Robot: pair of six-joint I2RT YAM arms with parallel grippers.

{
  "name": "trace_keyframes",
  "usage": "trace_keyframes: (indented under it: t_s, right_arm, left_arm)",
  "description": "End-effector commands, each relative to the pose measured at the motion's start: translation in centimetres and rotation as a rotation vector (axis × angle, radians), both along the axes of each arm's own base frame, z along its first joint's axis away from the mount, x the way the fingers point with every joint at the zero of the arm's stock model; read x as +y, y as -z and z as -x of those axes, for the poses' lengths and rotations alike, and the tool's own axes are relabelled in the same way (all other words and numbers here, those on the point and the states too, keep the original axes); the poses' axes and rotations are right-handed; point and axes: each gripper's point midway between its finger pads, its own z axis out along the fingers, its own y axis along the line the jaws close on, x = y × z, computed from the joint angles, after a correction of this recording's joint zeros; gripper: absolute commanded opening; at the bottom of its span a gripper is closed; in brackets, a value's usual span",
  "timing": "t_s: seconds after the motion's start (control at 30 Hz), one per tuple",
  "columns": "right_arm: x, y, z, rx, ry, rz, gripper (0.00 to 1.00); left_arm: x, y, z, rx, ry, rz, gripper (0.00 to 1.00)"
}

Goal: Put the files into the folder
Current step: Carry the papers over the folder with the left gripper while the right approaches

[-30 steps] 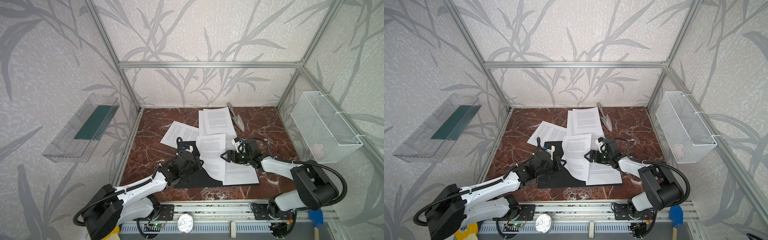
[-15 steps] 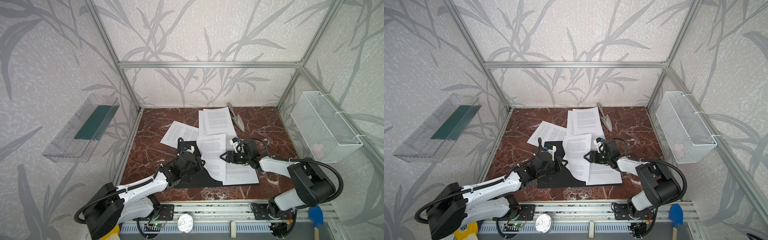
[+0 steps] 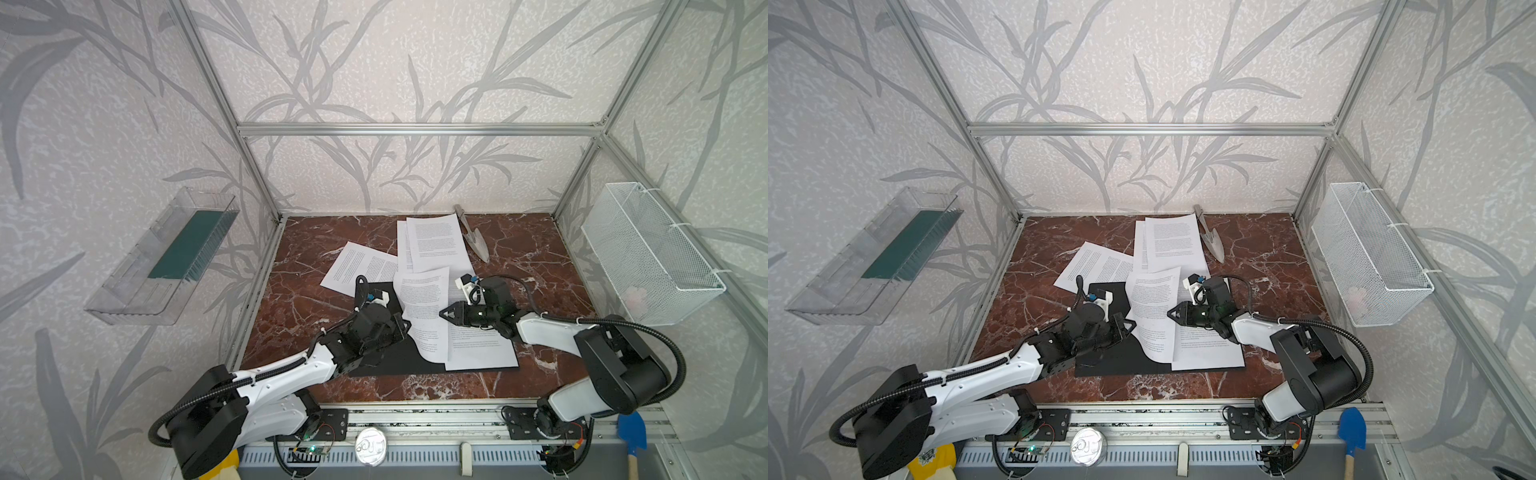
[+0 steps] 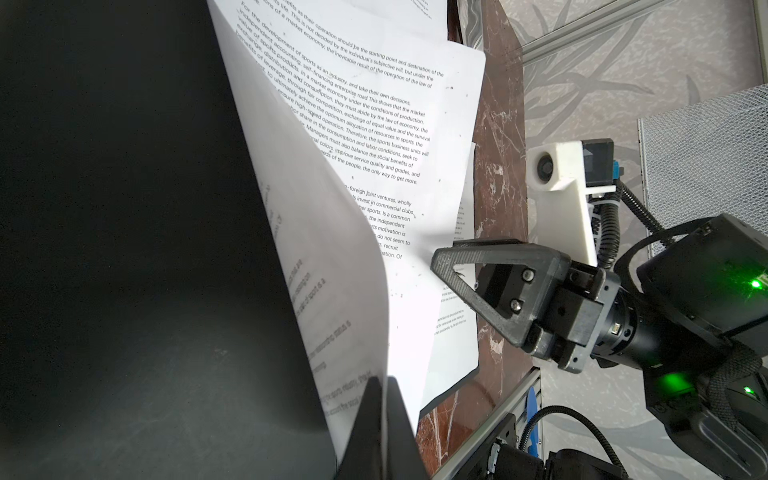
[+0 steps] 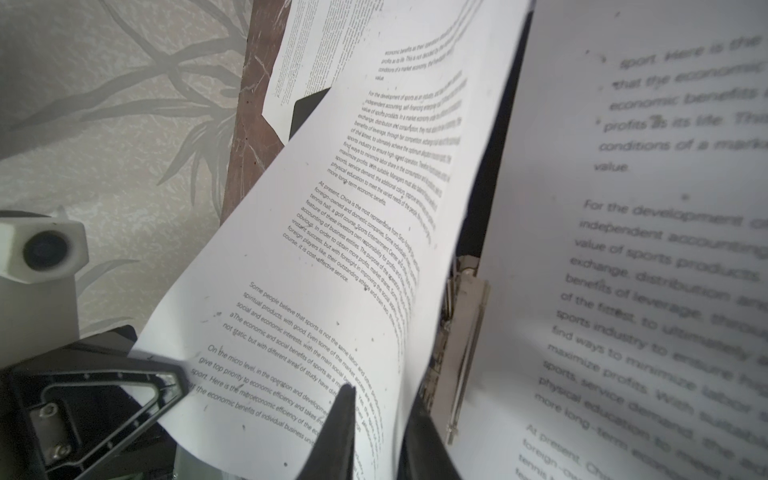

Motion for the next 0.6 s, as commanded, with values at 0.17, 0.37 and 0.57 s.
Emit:
trace_keyframes:
  t_s: [0.17, 0.37, 0.57]
  right_arm:
    - [-0.4, -0.1, -0.8, -0.052, 0.020, 0.101, 0.21]
    - [-0.5, 0.4, -0.9, -0.045, 0.031, 0.119, 0.14]
    - [-0.4, 0.0, -0.8, -0.049, 0.020, 0.110, 0.00]
  left_arm:
    - [-0.7, -1.8, -0.5, -0.029, -0.010, 0.053, 0.00]
    - [-0.8, -1.9, -0.3, -0.031, -0.006, 0.061, 0.00]
    - [-0.9, -2.1, -0.2, -0.041, -0.001, 0.062, 0.00]
